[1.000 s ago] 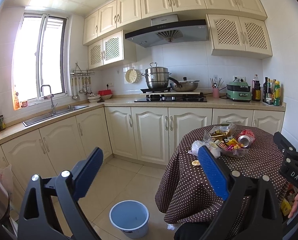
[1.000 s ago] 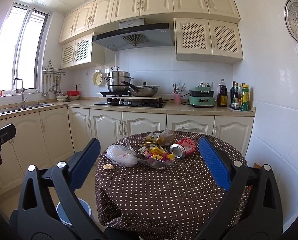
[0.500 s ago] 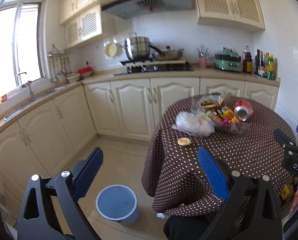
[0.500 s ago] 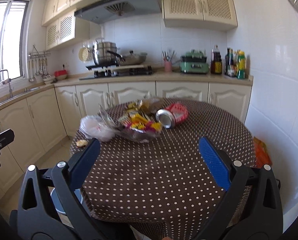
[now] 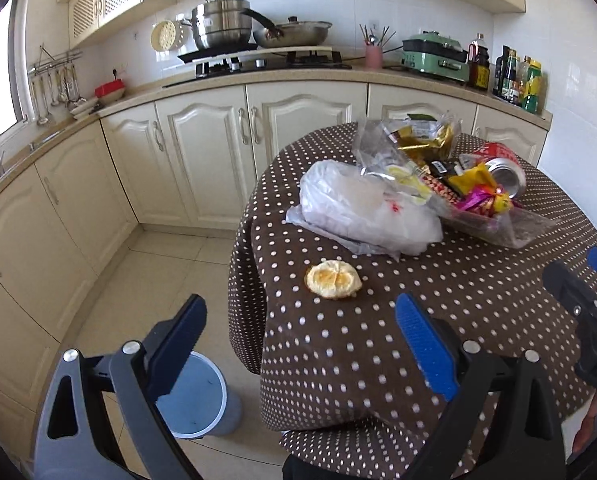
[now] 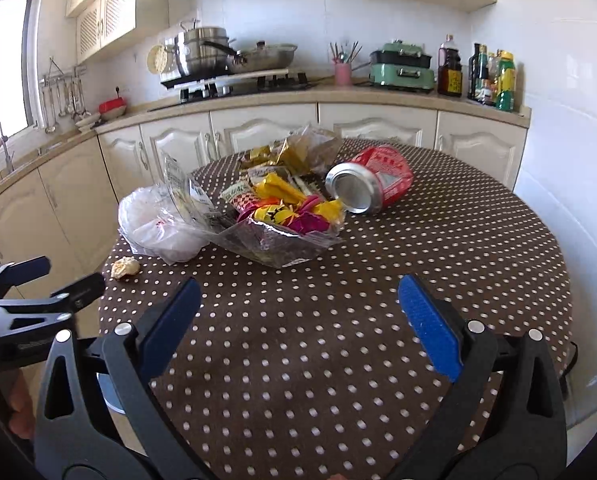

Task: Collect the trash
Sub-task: 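Grasp the orange peel with the left gripper while the right gripper grasps the white plastic bag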

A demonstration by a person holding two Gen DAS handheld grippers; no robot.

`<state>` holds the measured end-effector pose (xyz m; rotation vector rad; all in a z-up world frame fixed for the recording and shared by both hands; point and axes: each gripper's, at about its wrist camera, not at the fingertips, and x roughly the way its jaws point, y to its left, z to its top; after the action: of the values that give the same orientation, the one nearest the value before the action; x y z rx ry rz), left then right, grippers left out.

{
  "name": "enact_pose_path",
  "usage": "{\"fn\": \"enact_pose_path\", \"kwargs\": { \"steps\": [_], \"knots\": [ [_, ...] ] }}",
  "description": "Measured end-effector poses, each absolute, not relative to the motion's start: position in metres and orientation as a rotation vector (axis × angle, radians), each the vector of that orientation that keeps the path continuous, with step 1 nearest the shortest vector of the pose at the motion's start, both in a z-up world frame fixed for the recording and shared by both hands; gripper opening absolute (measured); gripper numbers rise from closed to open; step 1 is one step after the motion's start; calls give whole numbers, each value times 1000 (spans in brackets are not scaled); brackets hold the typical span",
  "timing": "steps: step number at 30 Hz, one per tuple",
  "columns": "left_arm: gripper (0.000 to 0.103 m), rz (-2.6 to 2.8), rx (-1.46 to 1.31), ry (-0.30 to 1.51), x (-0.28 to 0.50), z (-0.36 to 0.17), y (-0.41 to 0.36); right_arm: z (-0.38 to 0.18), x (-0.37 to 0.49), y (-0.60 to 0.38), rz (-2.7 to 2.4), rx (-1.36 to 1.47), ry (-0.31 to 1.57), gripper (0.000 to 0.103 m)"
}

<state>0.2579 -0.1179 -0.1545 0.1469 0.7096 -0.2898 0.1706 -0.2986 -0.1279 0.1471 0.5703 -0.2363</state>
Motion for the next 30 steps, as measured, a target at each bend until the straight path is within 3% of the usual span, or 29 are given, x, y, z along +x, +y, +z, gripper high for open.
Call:
{"fn": "enact_pose_path", "kwargs": {
  "steps": [4, 8, 9, 10, 30],
  "knots": [
    [64, -332, 131, 775, 285, -168, -125, -131, 184, -295, -225, 146, 601, 97],
    [57, -361, 119, 793, 298, -175, -131, -135, 192, -291, -218, 144, 621, 97],
    [51, -362, 121, 788, 299, -176, -132, -135, 193, -290, -217, 143, 625, 97],
    [36, -354, 125, 779, 300, -176, -132, -136, 195, -289, -214, 143, 628, 97],
    [35, -290, -43, 699, 274, -156, -16, -131, 279, -192, -68, 21, 701, 97]
  ]
}}
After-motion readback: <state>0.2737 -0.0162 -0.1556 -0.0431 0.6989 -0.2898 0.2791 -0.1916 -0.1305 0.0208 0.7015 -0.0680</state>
